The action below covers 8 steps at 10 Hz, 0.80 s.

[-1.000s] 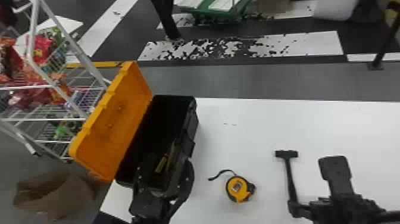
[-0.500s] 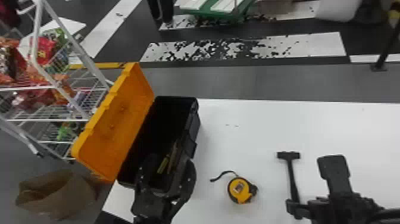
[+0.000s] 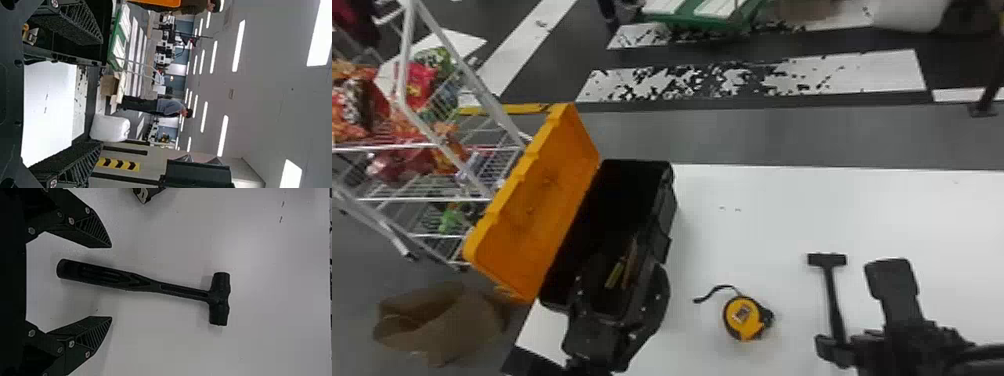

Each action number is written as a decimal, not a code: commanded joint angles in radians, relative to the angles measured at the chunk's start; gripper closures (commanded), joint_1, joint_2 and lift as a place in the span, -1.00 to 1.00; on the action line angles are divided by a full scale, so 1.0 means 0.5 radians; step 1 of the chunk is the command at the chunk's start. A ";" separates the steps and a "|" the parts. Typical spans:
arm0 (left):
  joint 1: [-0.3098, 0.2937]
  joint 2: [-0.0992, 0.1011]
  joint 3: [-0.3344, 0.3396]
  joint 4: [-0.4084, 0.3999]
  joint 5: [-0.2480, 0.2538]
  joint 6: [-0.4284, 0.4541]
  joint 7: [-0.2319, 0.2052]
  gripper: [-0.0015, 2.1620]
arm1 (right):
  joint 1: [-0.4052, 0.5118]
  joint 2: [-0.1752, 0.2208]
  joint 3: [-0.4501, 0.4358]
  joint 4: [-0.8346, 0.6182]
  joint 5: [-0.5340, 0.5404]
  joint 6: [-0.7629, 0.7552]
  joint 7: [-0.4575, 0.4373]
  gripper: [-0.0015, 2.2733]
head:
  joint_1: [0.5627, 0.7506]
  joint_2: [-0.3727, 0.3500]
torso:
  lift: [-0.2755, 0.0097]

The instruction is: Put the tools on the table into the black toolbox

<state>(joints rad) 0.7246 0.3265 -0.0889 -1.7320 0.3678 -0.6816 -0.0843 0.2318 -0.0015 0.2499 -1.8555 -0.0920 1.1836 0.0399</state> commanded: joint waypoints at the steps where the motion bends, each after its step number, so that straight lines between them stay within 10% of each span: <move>1: -0.001 0.004 0.000 0.003 0.001 0.000 0.000 -0.93 | -0.010 0.005 0.006 0.014 0.000 0.000 0.003 -0.48 | 0.41 0.91 | 0.66; 5: -0.007 0.004 0.000 0.013 0.010 0.000 0.000 -0.93 | -0.013 0.005 -0.006 0.014 0.000 0.031 0.098 0.73 | 0.41 0.94 | 0.66; 8: -0.010 0.000 0.000 0.022 0.019 0.000 0.000 -0.93 | 0.012 0.005 -0.018 -0.001 0.061 0.018 0.166 0.97 | 0.41 0.96 | 0.66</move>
<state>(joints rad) 0.7203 0.3270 -0.0890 -1.7225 0.3772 -0.6800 -0.0845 0.2327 -0.0014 0.2417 -1.8532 -0.0660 1.1987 0.1230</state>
